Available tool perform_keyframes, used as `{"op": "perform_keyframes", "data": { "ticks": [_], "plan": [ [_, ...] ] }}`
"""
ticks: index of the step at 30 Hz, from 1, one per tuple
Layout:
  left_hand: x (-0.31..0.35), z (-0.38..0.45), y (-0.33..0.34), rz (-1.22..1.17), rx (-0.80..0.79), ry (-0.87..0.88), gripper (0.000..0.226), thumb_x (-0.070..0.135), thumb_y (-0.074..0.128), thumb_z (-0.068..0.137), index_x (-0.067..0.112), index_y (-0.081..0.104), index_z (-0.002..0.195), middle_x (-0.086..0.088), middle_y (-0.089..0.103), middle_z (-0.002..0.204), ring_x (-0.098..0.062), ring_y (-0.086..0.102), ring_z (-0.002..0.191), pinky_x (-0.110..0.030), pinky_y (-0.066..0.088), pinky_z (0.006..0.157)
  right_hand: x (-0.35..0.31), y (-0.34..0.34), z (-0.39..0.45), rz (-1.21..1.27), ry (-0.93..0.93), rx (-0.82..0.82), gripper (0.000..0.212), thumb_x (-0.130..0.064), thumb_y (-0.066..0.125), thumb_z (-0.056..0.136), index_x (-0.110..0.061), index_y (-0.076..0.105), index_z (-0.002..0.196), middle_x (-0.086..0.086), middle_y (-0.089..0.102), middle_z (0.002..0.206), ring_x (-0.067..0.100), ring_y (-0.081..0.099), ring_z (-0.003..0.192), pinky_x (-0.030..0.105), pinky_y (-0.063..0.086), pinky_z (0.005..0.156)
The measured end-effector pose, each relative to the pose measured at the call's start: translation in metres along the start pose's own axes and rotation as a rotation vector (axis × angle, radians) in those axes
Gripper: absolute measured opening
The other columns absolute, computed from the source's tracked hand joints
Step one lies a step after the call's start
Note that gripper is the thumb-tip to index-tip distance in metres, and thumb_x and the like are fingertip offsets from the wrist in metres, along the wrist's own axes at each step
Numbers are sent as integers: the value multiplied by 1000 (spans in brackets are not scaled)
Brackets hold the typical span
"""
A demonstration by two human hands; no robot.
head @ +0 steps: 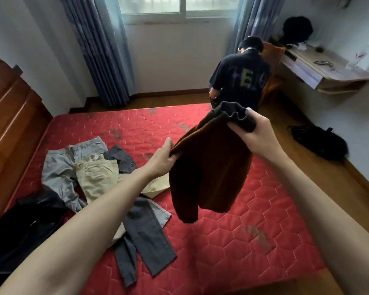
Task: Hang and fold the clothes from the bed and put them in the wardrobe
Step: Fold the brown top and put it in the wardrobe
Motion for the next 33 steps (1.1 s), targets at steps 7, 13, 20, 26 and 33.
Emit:
{"op": "perform_keyframes", "data": {
  "ticks": [7,13,20,26,33],
  "plan": [
    [16,-18,5,-85,-137,55,8,20,70,95,16,66,90,2,63,81,-9,60,74,-31,47,72,-9,-29,-58,-121,50,71,10,-26,73,97,-26,63,98,0,68,85,20,66,79,46,56,76],
    [39,-10,8,-200,-368,-63,29,37,59,103,19,64,126,-2,70,120,-16,68,111,-35,54,96,-24,-61,-42,-34,56,36,13,-12,73,96,-18,67,106,-8,69,92,1,65,84,16,49,78],
    [8,32,62,-26,8,6,33,50,54,103,20,53,89,6,62,82,-15,60,76,-31,47,72,86,-57,9,-383,235,-74,17,-43,69,96,-30,59,98,-3,69,85,24,67,82,48,55,76],
    [-69,94,124,-30,-86,-194,50,75,65,82,27,71,96,14,74,85,-2,70,80,-25,56,76,244,-3,34,-464,410,-284,27,-48,62,98,-25,53,105,-10,61,77,32,66,86,45,49,75],
    [-177,168,167,220,-381,-273,25,32,84,80,13,74,92,0,77,88,-16,72,84,-36,58,77,385,70,48,-362,477,-285,26,-44,62,100,-23,47,96,-5,62,76,32,61,77,45,46,69]
  ]
}}
Point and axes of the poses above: each hand's wrist, its own z-axis towards the middle knuckle, its own y-axis out of the palm, x = y × z, the point moved 1 cm from there along z, towards the middle knuckle
